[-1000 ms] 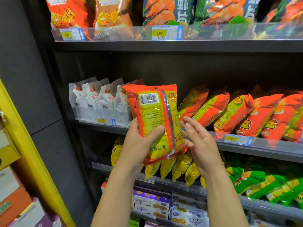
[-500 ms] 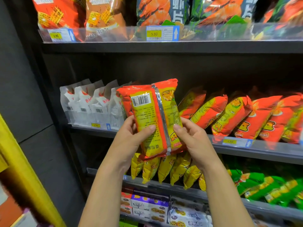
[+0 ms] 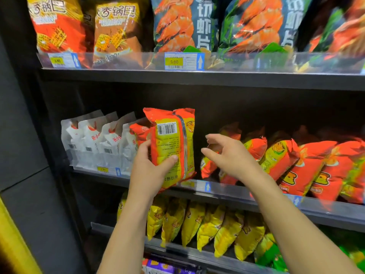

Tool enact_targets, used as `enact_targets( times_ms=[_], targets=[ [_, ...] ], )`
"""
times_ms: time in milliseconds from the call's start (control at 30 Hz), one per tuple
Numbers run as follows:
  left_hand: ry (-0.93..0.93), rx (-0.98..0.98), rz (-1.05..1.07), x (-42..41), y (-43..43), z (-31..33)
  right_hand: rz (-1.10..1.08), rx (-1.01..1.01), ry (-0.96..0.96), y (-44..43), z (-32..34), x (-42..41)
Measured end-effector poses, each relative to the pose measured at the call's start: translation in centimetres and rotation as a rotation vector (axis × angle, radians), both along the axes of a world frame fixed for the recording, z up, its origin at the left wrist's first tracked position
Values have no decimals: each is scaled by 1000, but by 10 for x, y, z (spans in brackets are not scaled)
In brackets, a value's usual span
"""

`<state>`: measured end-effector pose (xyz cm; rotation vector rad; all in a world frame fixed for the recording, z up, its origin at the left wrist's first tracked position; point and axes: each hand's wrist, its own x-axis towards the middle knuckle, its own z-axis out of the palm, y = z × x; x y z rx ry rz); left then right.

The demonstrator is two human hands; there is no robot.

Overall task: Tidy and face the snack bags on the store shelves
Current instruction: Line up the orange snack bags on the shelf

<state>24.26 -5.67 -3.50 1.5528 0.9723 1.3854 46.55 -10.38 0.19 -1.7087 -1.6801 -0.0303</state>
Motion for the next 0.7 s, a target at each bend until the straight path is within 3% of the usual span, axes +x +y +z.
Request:
enact_targets(
  times_ms=[133,233,433,700],
  targets=[
    [44,58,110,27,16,-2,-173,-68,-561,14,8,11],
    [77,72,165,45,27,-8,-270,-154,-789,23,6,19],
    [122,123,258,70,43,-15,-376,-275,-857,29,3,35],
    [190,132,373,94,64,-31,-340,-235,-869,22,0,44]
  ],
)
